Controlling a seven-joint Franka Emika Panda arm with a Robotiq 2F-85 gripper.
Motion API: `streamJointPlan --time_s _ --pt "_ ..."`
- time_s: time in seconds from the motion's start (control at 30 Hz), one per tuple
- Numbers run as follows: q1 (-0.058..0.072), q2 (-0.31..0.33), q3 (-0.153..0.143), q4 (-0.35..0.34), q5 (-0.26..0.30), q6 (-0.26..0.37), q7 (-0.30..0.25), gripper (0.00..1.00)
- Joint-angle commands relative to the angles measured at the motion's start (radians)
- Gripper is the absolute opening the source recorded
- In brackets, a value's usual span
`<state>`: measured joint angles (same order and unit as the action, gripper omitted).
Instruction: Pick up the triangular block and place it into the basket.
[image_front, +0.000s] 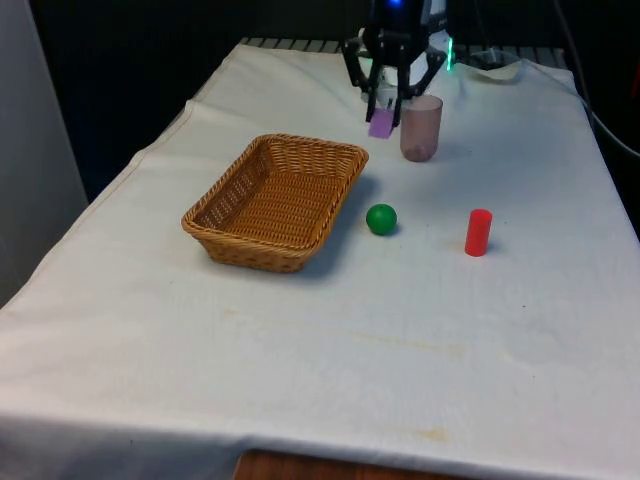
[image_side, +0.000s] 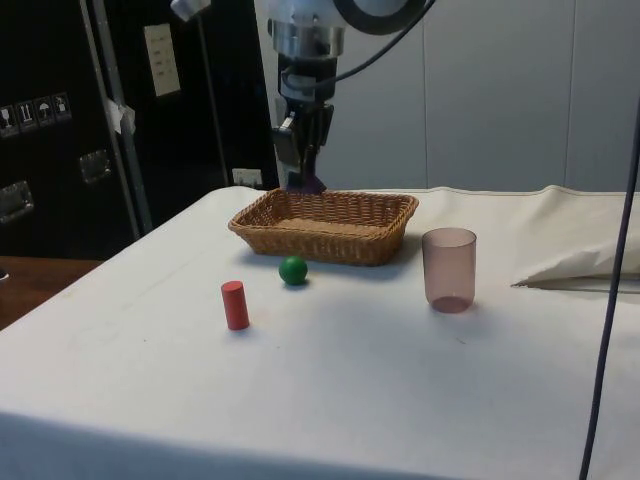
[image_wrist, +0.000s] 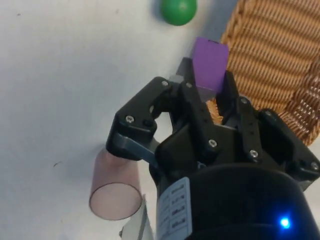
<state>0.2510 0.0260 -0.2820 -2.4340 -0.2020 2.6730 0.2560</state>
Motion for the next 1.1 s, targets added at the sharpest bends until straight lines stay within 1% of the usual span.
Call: streamJointPlan --time_s 0.0,0.03,0.07,0.17,0.2,0.3,0.33,0.37,0.4,0.43,0.5,0.6,0.63,0.67,0.7,0.73,0.87,0.9,0.93,0.97,1.0,1.03,1.07 --pt "-0.005 0.010 -0.005 -0.001 -0.002 0.021 -0.009 0.33" --pt "0.000 0.000 0.000 0.000 0.000 0.000 0.000 0.33" --pt "-0.006 0.016 -0.012 -0.001 -0.003 0.028 -0.016 0.33" --pt "-0.008 0.035 -0.032 -0.001 -0.004 0.053 -0.034 0.33" --pt "-0.009 0.049 -0.045 0.000 -0.004 0.070 -0.047 0.33" --pt "-0.012 0.072 -0.063 0.001 -0.001 0.096 -0.067 0.33" --pt "-0.006 0.064 -0.060 0.001 0.000 0.081 -0.059 0.33" --pt "-0.013 0.079 -0.068 0.001 0.000 0.103 -0.073 0.33" --pt "-0.015 0.095 -0.079 0.002 0.004 0.121 -0.086 0.33" --pt "-0.015 0.095 -0.079 0.002 0.004 0.121 -0.086 0.33" --pt "-0.018 0.121 -0.094 0.005 0.010 0.146 -0.106 0.33" --pt "-0.023 0.151 -0.107 0.009 0.017 0.174 -0.124 0.33" --pt "-0.014 0.148 -0.116 0.012 0.000 0.161 -0.107 0.33" --pt "-0.025 0.162 -0.111 0.011 0.019 0.183 -0.129 0.33" --pt "-0.029 0.183 -0.118 0.015 0.022 0.201 -0.138 0.33" --pt "-0.030 0.193 -0.121 0.018 0.023 0.209 -0.142 0.33" --pt "-0.041 0.236 -0.133 0.029 0.028 0.242 -0.157 0.33" --pt "-0.048 0.262 -0.138 0.036 0.030 0.260 -0.164 0.33" --pt "-0.024 0.254 -0.162 0.040 0.004 0.241 -0.138 0.33" --pt "-0.048 0.262 -0.138 0.036 0.030 0.260 -0.164 0.33" --pt "-0.051 0.273 -0.140 0.040 0.030 0.268 -0.167 0.33" --pt "-0.058 0.299 -0.145 0.048 0.030 0.286 -0.173 0.33" --pt "-0.062 0.311 -0.147 0.053 0.031 0.295 -0.175 0.33"
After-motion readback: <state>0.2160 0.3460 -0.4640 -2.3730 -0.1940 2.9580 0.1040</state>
